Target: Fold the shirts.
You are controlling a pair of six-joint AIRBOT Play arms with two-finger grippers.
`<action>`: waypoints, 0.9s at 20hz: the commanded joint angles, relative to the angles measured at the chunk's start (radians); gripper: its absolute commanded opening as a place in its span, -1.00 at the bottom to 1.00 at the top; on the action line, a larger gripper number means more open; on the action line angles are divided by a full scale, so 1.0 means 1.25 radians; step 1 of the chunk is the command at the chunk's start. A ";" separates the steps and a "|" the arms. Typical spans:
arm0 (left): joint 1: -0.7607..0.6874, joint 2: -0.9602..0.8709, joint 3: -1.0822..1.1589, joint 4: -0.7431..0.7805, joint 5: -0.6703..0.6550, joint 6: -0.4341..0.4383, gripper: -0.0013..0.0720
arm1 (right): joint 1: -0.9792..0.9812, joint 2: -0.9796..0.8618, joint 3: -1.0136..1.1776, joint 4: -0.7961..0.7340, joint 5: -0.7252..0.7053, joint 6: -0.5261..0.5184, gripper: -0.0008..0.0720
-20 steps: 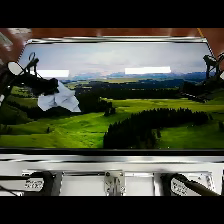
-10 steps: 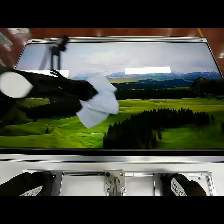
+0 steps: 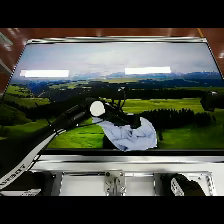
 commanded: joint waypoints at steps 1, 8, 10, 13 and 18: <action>0.144 0.024 0.011 -0.002 -0.188 0.069 1.00 | 0.000 -0.062 -0.072 -0.034 -0.023 0.000 0.89; 0.457 0.174 -0.240 0.119 -0.322 0.071 1.00 | 0.000 -0.320 -0.151 0.190 -0.016 -0.056 0.89; 0.472 0.168 -0.348 0.116 -0.262 0.071 1.00 | 0.000 -0.381 -0.159 0.238 -0.016 -0.070 0.89; 0.472 0.144 -0.429 -0.006 -0.107 0.097 1.00 | 0.000 -0.431 -0.159 0.251 -0.031 -0.073 0.89; 0.451 0.039 -0.426 -0.201 0.029 0.183 0.98 | 0.000 -0.444 -0.159 0.251 -0.030 -0.081 0.82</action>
